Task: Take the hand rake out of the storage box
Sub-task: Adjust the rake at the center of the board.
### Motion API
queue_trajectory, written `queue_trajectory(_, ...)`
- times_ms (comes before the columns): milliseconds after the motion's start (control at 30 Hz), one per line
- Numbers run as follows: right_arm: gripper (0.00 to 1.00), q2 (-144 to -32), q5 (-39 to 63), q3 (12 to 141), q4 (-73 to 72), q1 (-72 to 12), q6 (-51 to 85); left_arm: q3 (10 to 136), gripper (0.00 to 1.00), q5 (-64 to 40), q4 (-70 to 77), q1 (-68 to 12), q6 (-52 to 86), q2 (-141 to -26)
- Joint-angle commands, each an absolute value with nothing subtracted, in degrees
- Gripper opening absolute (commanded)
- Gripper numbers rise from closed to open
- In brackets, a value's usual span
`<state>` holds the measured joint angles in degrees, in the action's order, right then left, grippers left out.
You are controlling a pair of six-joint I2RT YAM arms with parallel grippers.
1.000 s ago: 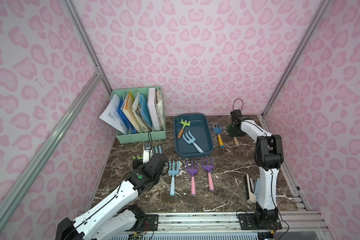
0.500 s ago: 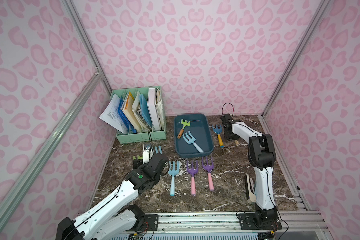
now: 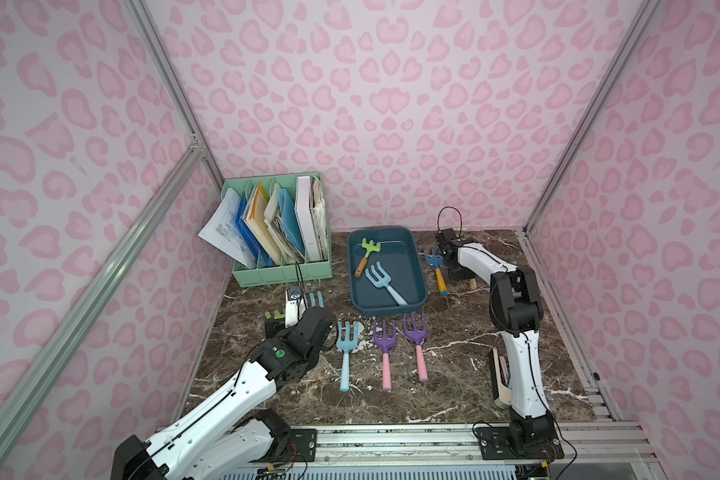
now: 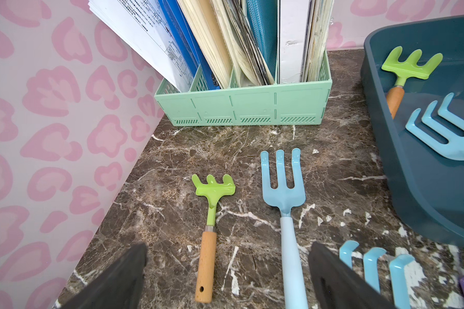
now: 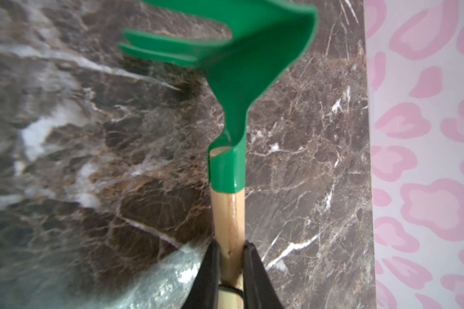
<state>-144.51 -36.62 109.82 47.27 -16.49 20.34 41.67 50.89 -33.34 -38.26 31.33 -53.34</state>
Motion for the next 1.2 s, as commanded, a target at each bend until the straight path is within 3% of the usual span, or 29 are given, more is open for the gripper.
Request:
queue_trajectory(0,0.36,-145.3,-35.3,110.8,48.9,-16.4,21.0,41.8,0.98,51.8,-34.0,-38.2,31.5,-53.3)
queue_trajectory(133,0.36,-146.6,-35.2,111.9,49.3,-16.3,21.2,41.7,0.98,51.9,-34.0,-38.2,31.5,-53.1)
queue_trajectory(433,0.10,-143.0,-33.8,110.7,47.2,-16.4,21.9,41.7,0.98,52.1,-34.1,-38.2,31.6,-52.9)
queue_trajectory(500,0.07,-139.0,-27.6,106.9,42.0,-15.8,20.2,41.7,0.98,52.1,-34.2,-38.2,31.7,-52.9)
queue_trajectory(667,0.03,-128.0,6.3,91.9,24.0,-9.7,16.2,41.7,0.98,52.0,-34.2,-38.2,31.7,-52.6)
queue_trajectory(733,0.03,-128.2,10.2,91.1,23.3,-8.3,15.1,41.6,0.98,52.0,-34.2,-38.2,31.7,-52.6)
queue_trajectory(933,0.06,-131.0,11.4,93.1,26.1,-7.4,13.4,41.5,0.98,52.0,-34.3,-38.2,31.7,-52.4)
queue_trajectory(1167,0.11,-134.3,0.8,95.5,31.7,-7.4,14.2,41.6,0.98,51.9,-34.2,-38.2,31.6,-52.4)
